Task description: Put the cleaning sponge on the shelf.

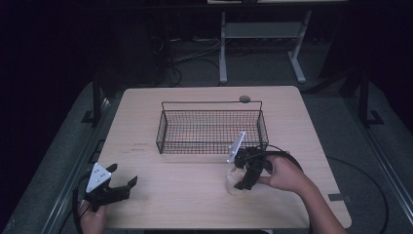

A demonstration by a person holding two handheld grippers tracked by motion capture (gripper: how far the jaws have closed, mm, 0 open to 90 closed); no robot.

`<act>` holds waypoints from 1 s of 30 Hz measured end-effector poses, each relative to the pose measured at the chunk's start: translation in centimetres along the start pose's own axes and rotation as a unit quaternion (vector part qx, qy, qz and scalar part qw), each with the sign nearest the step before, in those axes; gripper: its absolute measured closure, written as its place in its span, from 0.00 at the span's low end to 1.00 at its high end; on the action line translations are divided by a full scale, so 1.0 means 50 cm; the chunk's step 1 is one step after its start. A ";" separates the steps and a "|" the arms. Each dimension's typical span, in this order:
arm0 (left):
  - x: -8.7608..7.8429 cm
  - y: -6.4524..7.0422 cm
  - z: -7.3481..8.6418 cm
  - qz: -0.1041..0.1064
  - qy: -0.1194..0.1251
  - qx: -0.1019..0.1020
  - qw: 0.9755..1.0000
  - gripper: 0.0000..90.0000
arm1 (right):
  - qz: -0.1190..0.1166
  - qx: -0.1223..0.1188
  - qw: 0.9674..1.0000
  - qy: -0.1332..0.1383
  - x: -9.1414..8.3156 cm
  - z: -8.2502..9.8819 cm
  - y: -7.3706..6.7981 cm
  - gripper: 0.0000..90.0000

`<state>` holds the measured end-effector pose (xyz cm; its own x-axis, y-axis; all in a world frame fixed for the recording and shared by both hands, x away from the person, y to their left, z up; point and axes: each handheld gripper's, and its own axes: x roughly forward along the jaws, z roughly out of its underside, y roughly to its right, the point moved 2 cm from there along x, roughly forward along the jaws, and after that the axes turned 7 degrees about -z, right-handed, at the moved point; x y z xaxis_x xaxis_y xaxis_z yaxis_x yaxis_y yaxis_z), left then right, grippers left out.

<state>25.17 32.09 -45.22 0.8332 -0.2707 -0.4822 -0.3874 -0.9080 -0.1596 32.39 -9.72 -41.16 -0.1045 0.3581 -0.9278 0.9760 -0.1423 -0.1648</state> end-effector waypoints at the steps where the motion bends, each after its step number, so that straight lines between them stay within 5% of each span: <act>1: 0.000 0.000 0.000 0.000 0.000 0.000 1.000 0.15 | 0.000 -0.001 1.000 0.000 0.000 0.000 0.001 0.24; 16: -0.001 -0.001 0.000 -0.001 0.000 -0.003 1.000 0.15 | -0.004 -0.012 1.000 -0.007 -0.002 -0.009 0.000 0.32; 30: -0.002 -0.002 0.000 0.000 0.002 -0.004 1.000 0.15 | -0.006 -0.033 0.999 0.002 -0.040 -0.054 0.004 0.32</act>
<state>25.12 32.21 -45.17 0.8349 -0.2716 -0.4787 -0.3839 -0.9106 -0.1529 33.33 -7.97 -38.42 -0.1159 0.3625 -0.9248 0.9852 -0.0767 -0.1535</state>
